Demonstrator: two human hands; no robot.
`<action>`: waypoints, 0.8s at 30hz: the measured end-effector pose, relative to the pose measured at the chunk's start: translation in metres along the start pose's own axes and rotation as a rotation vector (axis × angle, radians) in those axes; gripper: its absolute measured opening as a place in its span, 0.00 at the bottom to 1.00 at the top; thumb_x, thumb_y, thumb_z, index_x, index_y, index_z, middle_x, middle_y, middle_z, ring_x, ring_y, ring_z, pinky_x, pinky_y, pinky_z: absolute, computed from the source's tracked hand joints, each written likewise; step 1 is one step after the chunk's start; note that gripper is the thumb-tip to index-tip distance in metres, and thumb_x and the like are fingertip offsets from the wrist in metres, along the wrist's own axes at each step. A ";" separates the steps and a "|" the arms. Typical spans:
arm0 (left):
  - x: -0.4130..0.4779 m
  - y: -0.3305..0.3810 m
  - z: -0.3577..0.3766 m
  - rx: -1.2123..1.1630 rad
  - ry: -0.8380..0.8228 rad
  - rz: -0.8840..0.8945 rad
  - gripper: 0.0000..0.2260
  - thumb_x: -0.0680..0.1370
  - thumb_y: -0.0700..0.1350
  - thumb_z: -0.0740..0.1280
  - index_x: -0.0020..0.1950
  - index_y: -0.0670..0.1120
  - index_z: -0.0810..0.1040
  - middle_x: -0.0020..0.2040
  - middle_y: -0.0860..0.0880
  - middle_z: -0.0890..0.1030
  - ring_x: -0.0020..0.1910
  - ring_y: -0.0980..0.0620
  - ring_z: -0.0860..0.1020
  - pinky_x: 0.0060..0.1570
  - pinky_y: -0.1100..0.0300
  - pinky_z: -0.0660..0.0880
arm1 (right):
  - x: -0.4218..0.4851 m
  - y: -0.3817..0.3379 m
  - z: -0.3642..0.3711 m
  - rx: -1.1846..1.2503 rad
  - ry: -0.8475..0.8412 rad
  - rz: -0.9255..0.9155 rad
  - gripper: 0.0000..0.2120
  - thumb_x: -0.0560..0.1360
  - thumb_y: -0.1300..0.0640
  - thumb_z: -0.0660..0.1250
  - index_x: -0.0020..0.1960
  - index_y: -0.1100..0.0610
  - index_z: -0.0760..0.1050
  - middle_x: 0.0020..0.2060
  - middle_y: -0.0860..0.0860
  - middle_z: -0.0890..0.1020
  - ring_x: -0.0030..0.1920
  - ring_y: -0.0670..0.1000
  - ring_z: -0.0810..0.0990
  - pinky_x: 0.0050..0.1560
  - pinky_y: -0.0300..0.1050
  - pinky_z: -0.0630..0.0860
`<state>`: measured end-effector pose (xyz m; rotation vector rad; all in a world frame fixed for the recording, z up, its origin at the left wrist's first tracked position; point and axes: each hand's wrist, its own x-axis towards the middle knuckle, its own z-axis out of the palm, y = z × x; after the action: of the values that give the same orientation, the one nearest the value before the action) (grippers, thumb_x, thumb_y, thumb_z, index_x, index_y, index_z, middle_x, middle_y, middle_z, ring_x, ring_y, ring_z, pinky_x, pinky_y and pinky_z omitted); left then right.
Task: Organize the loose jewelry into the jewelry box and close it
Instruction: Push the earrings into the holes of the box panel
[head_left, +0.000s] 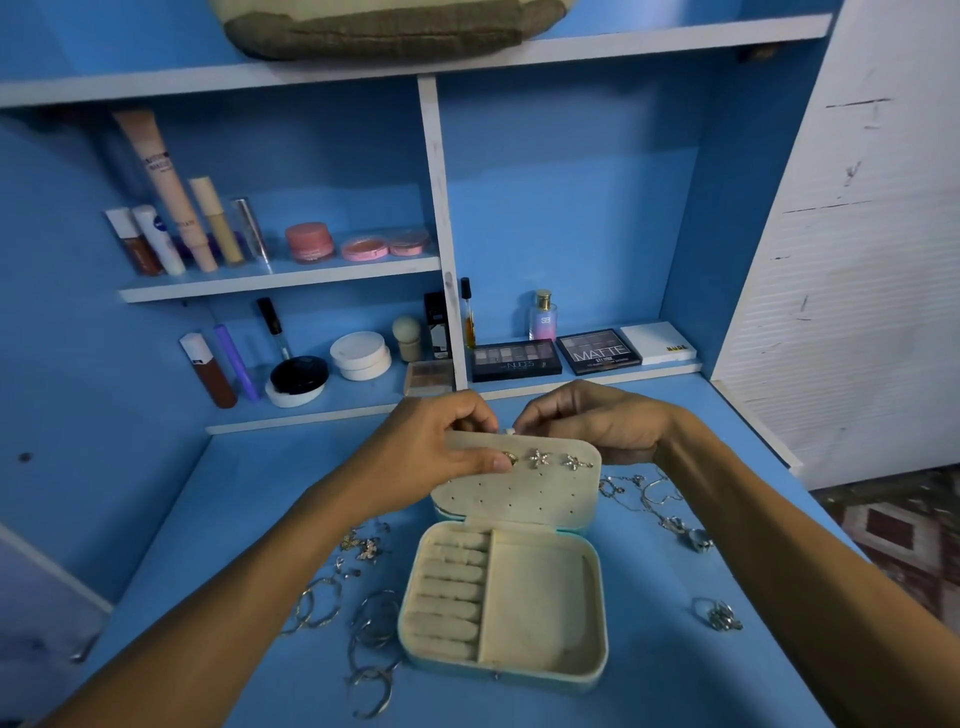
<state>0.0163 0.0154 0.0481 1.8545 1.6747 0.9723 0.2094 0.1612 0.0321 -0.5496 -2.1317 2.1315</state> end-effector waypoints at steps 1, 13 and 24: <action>-0.006 0.000 0.001 0.011 0.018 0.027 0.10 0.70 0.51 0.79 0.46 0.51 0.81 0.42 0.54 0.82 0.41 0.55 0.79 0.43 0.61 0.74 | -0.002 -0.003 0.004 -0.069 -0.016 -0.024 0.10 0.74 0.63 0.66 0.53 0.58 0.82 0.47 0.54 0.85 0.42 0.50 0.81 0.45 0.45 0.77; -0.061 -0.015 0.027 0.276 0.255 0.415 0.12 0.77 0.54 0.72 0.47 0.46 0.80 0.43 0.56 0.77 0.41 0.58 0.77 0.42 0.57 0.77 | -0.031 -0.009 0.051 -0.387 0.038 -0.136 0.06 0.79 0.66 0.68 0.52 0.61 0.82 0.43 0.50 0.84 0.43 0.48 0.80 0.47 0.41 0.76; -0.087 -0.039 0.053 0.420 0.417 0.544 0.09 0.78 0.47 0.75 0.49 0.41 0.81 0.44 0.47 0.80 0.41 0.50 0.79 0.43 0.54 0.78 | -0.043 -0.018 0.082 -0.722 0.036 -0.114 0.06 0.77 0.60 0.69 0.47 0.51 0.84 0.42 0.45 0.85 0.43 0.44 0.83 0.48 0.41 0.79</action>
<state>0.0300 -0.0577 -0.0321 2.6207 1.7335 1.3796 0.2215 0.0710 0.0554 -0.4778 -2.7971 1.2333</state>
